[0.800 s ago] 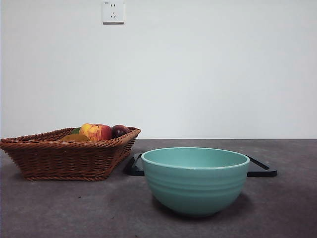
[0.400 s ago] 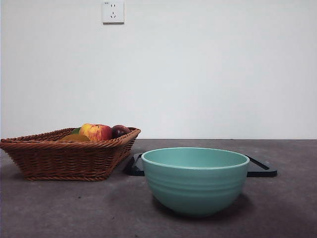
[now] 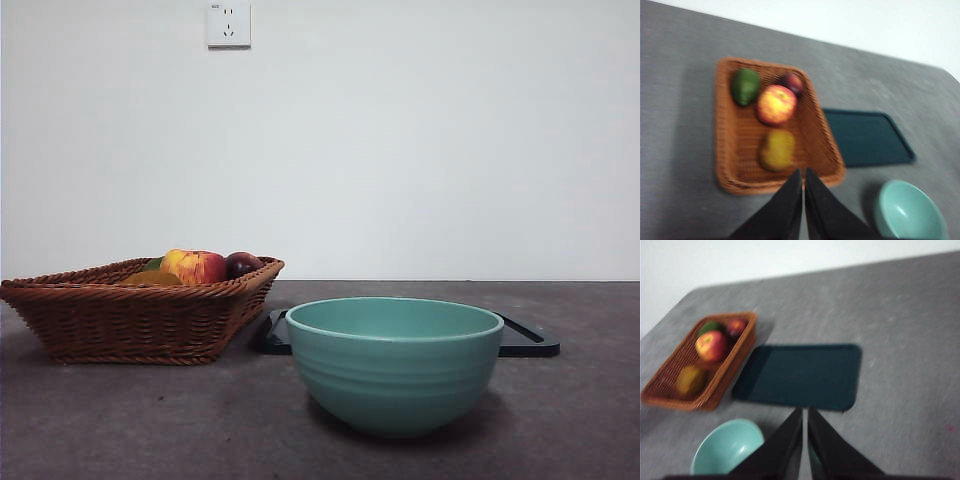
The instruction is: Pick up the wifruite, put it on the bowl, pick up the plate, put it on desk
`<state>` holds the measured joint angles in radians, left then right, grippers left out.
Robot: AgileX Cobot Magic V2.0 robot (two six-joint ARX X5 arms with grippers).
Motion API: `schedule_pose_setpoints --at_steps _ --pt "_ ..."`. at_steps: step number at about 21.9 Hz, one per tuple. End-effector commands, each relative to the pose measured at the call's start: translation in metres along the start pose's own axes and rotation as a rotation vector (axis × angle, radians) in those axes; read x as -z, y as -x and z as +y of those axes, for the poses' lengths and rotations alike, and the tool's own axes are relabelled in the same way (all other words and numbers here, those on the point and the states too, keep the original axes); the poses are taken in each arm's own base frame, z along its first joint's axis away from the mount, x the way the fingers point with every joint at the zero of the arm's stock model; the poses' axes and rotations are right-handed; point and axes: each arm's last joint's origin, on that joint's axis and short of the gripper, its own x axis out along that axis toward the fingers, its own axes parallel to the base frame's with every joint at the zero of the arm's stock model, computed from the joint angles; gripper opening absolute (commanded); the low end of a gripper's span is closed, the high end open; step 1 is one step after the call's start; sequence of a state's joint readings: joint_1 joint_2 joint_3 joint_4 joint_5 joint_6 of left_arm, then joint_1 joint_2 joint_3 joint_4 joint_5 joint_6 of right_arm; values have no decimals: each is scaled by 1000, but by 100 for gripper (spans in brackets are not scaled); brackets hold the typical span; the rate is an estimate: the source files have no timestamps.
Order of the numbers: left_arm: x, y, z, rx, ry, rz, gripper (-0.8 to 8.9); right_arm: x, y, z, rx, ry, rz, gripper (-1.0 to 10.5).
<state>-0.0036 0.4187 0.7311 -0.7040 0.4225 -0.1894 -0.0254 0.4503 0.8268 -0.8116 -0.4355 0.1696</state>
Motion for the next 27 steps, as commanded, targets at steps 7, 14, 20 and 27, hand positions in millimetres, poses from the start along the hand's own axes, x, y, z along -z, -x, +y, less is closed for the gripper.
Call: schedule_pose_setpoints --at_steps 7,14,20,27 --pt "-23 5 -19 129 -112 161 10 -24 2 17 -137 102 215 8" --pt "-23 9 -28 233 -147 292 9 -20 3 27 -235 172 365 8" --pt "-22 9 -28 232 -147 296 46 -17 4 28 -257 190 388 18" --pt "-22 9 -28 232 -147 295 443 -17 4 28 -255 179 389 379"
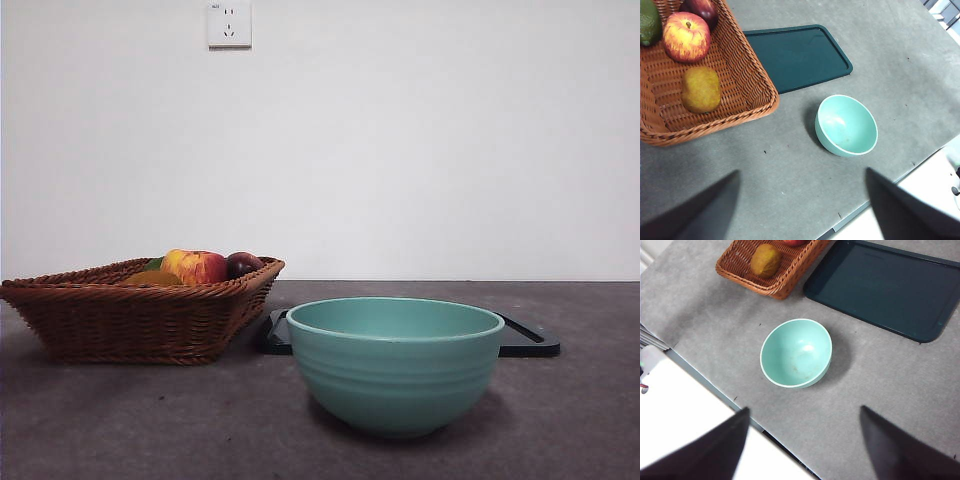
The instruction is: Pick up the wifruite, put it on the bowl, pick up the plate, put it on desk
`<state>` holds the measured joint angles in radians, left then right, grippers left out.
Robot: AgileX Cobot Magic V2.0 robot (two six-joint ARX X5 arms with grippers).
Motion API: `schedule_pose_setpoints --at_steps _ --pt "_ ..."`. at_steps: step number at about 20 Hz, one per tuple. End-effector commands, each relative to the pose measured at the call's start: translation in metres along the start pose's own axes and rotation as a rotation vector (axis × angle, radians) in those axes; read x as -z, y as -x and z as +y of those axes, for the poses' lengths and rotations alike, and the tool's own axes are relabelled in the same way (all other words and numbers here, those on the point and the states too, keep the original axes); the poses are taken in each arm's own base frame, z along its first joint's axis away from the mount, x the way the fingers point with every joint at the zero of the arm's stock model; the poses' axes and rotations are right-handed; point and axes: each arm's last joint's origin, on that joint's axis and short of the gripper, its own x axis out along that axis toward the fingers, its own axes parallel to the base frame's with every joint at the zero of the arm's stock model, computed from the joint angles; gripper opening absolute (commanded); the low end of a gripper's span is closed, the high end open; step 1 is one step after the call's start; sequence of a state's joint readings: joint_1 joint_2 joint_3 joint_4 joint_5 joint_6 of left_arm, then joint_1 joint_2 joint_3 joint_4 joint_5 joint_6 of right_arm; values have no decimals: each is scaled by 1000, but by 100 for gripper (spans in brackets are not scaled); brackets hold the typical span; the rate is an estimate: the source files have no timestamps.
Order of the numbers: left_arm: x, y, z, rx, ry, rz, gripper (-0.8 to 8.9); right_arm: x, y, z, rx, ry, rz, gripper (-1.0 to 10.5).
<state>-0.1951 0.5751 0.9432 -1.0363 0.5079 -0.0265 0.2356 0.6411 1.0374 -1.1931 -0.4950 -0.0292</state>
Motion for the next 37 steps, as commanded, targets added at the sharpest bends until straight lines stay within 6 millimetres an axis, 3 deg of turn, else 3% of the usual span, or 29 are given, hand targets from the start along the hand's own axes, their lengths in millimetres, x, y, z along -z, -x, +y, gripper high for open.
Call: schedule_pose_setpoints --at_steps 1,10,17,21,24,31,37 --pt "-4 2 -2 9 -27 -18 443 -4 3 2 -5 14 -18 379" --pt "-14 -6 3 -22 1 -22 438 -4 3 2 -5 11 -20 379" --pt "-68 -33 17 -100 9 18 433 -4 3 2 -5 11 -20 379" --pt "-95 -68 25 -133 -3 75 429 -4 3 2 -5 11 -21 379" --pt "-103 -105 34 -198 -18 133 429 -4 3 2 -5 11 -21 379" --pt "-100 -187 58 -286 -29 264 429 -4 3 2 -5 11 -21 379" --pt "-87 -238 77 -349 -36 339 430 -4 3 2 -5 11 -21 379"
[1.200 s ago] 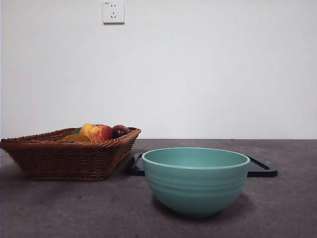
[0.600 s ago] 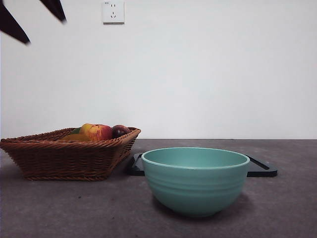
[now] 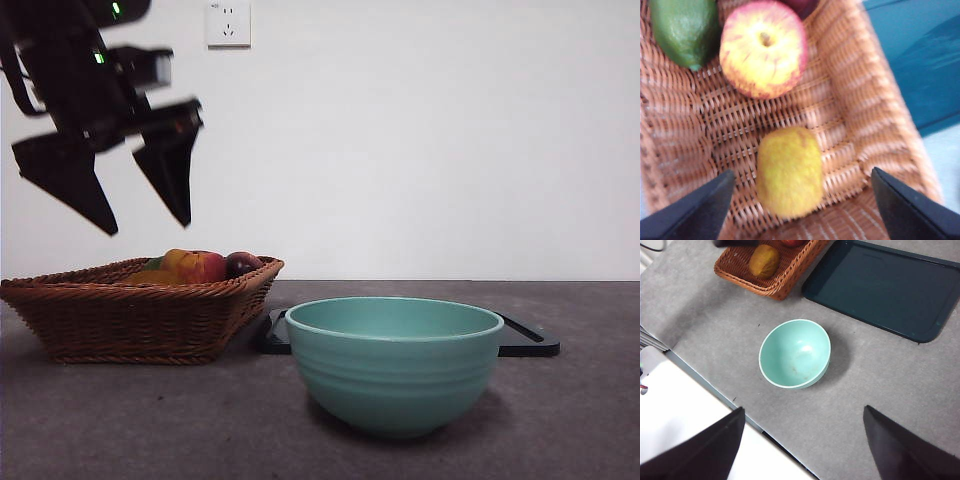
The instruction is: Pick up the wifruite, put it on the bowl, pick up the plate, put it on desk
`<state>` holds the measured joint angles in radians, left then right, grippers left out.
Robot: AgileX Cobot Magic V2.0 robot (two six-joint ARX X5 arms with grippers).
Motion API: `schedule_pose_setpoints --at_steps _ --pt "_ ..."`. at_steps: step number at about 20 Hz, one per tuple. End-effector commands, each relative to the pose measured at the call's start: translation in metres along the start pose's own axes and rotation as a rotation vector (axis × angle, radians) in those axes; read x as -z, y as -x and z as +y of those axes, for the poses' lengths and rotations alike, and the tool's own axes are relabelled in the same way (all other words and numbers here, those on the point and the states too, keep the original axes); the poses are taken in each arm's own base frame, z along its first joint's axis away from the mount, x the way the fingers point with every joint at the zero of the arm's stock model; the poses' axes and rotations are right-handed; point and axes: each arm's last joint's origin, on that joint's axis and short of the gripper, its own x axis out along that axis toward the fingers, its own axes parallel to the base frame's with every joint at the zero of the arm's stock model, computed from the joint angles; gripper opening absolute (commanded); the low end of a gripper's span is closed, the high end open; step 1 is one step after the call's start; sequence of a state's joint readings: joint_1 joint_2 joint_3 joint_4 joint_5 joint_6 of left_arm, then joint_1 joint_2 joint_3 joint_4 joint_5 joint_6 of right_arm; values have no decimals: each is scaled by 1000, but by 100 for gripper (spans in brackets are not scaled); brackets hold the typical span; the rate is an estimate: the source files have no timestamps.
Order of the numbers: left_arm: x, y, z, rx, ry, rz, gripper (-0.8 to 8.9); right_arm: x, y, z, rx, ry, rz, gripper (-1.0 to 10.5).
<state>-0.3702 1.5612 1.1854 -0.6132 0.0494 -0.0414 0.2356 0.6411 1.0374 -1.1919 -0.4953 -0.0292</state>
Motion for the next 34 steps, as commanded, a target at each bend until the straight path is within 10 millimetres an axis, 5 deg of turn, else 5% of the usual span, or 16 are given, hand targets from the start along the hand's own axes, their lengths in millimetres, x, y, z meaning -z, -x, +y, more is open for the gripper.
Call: schedule_pose_setpoints --at_steps 1,9,15,18,24,29,34 --pt "-5 -17 -1 -8 -16 14 430 -4 3 2 -4 11 -20 379" --pt "1 -60 2 -42 -18 101 429 -4 3 2 -5 12 -23 379" --pt "2 -60 1 -42 -18 109 209 -5 3 2 -4 18 -33 379" --pt "2 -57 1 -42 -12 110 204 -5 3 2 -4 18 -33 379" --pt "-6 4 -18 -6 -53 -36 204 -6 3 2 -4 21 -40 379" --pt "4 72 -64 188 -166 -181 204 -7 3 2 -4 24 -45 379" --pt "22 84 -118 330 -307 -169 204 -7 3 2 -4 24 -45 379"
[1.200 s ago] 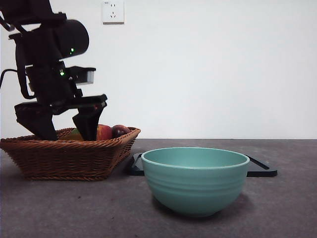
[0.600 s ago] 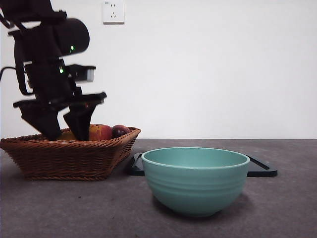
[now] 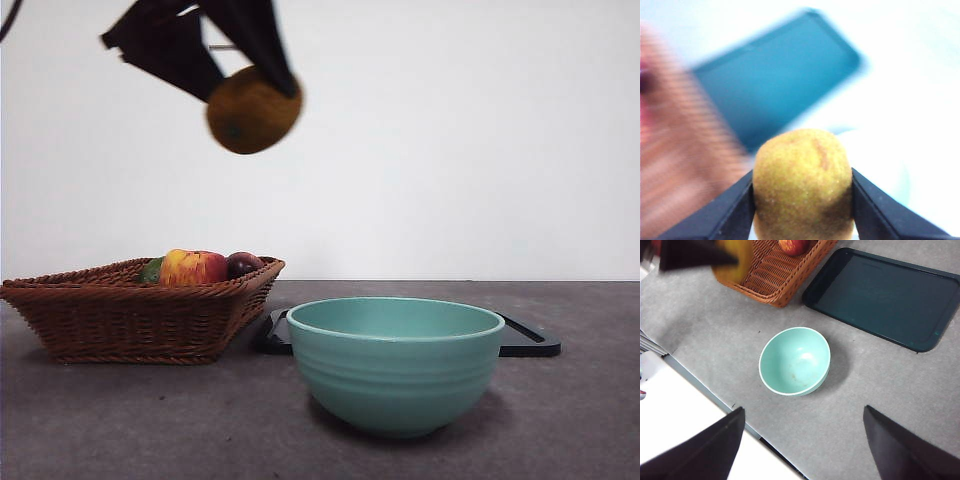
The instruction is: Pick up the wifruite, put it on the bowl, pick up the plate, put it on desk
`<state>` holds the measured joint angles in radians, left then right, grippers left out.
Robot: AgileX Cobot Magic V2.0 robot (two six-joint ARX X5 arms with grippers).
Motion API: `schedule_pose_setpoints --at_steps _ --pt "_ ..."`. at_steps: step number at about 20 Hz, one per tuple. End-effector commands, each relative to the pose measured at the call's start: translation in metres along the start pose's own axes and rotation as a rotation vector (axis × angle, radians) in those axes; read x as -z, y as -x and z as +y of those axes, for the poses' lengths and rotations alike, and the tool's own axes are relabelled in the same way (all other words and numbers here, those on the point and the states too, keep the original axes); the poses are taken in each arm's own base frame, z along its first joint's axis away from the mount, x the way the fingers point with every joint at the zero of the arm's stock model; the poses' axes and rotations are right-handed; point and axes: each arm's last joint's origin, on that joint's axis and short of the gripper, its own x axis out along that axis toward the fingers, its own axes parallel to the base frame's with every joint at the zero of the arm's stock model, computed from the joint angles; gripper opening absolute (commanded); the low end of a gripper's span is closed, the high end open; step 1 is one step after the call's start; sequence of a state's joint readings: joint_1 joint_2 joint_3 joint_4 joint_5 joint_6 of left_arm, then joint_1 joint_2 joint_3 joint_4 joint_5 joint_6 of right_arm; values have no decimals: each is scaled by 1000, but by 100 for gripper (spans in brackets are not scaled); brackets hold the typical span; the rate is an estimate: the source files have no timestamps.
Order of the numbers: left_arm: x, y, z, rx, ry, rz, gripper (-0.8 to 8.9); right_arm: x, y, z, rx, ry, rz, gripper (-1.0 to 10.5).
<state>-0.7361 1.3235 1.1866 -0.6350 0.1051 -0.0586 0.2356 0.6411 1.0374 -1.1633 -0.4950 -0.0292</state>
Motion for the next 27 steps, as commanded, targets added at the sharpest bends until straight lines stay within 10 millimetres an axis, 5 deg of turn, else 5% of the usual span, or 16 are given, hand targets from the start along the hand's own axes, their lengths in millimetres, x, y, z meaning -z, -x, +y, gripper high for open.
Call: schedule_pose_setpoints --at_steps 1,7,15,24,27 --pt "-2 -12 -22 58 -45 24 204 -4 3 2 -5 11 -20 379" --pt "9 -63 -58 130 -128 131 204 -4 3 2 -5 3 -20 379" --pt "30 -130 -68 132 -151 244 204 -4 3 2 -6 -4 -19 379" --pt "42 -156 -70 101 -164 295 220 -4 3 2 -5 -4 -20 379" --pt "42 -156 -70 101 -164 298 335 -4 3 2 -5 -3 -20 379"
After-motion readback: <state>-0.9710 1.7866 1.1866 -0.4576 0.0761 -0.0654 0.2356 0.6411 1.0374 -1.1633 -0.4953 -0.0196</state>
